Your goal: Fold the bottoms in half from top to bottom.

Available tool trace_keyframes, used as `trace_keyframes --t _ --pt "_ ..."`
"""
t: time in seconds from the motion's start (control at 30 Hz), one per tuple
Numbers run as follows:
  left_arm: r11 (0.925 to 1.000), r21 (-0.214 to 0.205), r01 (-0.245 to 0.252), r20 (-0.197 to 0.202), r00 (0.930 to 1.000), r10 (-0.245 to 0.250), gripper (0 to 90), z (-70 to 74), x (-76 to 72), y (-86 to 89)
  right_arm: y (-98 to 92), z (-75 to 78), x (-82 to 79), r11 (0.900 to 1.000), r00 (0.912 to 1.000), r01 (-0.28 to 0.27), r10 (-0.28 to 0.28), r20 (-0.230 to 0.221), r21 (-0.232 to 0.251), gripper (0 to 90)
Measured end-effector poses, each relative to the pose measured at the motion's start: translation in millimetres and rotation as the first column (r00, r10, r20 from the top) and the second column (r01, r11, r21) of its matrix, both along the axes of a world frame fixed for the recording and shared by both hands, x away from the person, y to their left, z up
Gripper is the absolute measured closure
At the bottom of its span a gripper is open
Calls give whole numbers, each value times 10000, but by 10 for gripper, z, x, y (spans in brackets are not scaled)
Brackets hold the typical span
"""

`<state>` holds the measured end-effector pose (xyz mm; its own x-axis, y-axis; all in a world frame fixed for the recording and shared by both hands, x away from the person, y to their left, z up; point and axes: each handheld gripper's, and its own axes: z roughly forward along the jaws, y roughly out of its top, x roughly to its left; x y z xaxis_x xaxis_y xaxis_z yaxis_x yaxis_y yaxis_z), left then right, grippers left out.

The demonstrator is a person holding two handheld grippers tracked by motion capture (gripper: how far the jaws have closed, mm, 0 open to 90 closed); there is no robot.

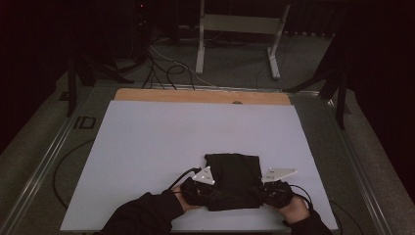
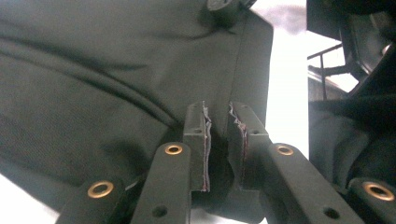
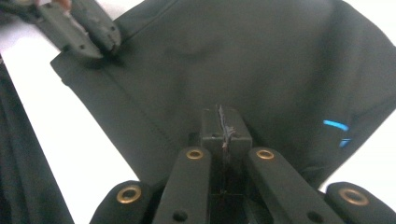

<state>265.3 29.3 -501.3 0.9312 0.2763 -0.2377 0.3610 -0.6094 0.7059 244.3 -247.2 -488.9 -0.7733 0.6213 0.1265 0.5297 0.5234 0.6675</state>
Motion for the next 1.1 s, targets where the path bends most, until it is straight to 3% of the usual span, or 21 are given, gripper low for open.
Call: trace_keyframes --t 0.23,0.53,0.6,0.63,0.83,0.93,1.0,1.1 --pt "9999 125 -50 -126 9999 51 809 -31 -6 70 77 -56 -50 9990 9993 -357 353 -156 -271 899" --pt "10000 -50 61 -437 9990 -63 788 -45 -68 139 103 -72 -152 9973 9969 -661 646 -459 -313 899" --pt "9999 34 147 -402 9991 -145 786 -47 -85 136 107 -74 -164 9969 9967 -696 678 -453 -376 899" --pt "9991 330 275 -270 9993 -266 786 -82 -141 128 114 -72 -179 9968 9965 -700 680 -490 -398 899" --pt "9992 339 208 -388 9991 -195 787 -118 -154 152 149 -92 -266 9937 9936 -939 897 -687 -607 899" --pt "9995 261 194 -493 9986 -181 787 -119 -147 159 147 -99 -255 9923 9924 -1069 1026 -680 -619 898" --pt "9999 -47 133 -754 9971 -137 782 -104 -122 183 146 -91 -249 9944 9929 -949 912 -763 -464 894" --pt "9997 -225 -136 -732 9972 119 783 -43 -78 225 123 -46 -221 9957 9942 -903 889 -609 -210 837"
